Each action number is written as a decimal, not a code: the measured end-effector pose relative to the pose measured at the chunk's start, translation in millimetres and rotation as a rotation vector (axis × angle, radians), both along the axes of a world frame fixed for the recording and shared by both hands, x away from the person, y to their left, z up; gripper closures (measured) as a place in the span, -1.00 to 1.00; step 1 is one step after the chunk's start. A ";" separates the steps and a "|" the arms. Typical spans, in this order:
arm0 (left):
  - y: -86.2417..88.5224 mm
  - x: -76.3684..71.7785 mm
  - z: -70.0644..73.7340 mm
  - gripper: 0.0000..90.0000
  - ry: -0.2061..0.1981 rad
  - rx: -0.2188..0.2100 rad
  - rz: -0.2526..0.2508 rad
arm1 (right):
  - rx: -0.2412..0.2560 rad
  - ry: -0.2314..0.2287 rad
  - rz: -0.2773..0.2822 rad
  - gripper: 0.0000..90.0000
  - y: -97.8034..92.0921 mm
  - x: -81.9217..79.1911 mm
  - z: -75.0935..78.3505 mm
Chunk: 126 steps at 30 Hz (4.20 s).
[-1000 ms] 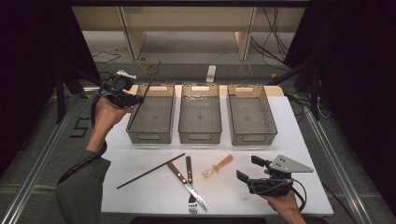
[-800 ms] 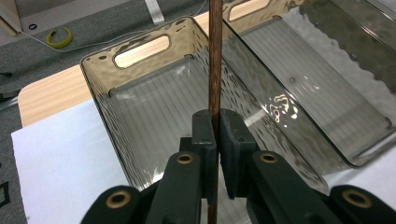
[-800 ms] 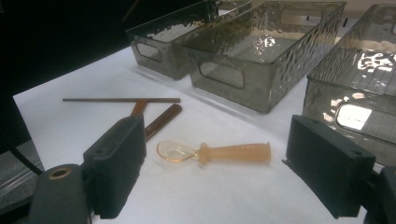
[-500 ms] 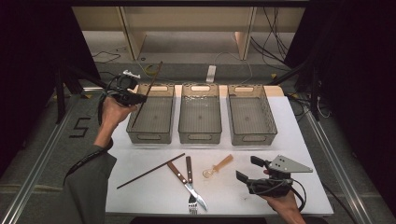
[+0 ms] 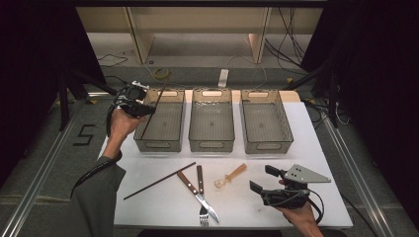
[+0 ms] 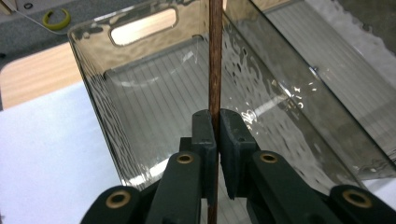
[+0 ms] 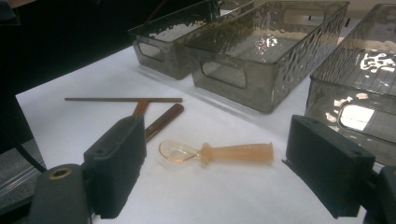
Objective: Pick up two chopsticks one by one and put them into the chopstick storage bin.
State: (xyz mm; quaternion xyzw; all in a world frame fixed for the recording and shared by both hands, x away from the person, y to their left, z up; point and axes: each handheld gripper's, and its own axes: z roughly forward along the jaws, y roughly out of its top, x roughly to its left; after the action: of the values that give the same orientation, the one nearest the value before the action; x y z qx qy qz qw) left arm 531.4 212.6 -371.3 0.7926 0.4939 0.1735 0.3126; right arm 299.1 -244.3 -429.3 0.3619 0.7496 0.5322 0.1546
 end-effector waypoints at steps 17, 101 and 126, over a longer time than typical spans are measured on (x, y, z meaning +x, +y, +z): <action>-4.5 1.2 -15.8 0.82 0.024 0.028 0.015 | 0.000 0.002 0.000 -0.53 0.1 -0.4 0.1; -33.7 -124.2 -75.4 0.15 0.436 0.221 -0.329 | -0.011 0.005 0.007 -0.53 2.6 -2.1 -0.2; -36.9 -126.8 -89.4 0.69 0.449 0.276 -0.374 | -0.007 0.009 0.009 -0.52 2.3 -2.2 -0.1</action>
State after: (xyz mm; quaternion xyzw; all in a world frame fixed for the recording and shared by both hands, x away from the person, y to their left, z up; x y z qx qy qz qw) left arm 404.6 175.6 -460.7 0.9230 0.3681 -0.0008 0.1121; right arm 296.9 -242.0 -429.4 0.3604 0.7535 0.5289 0.1503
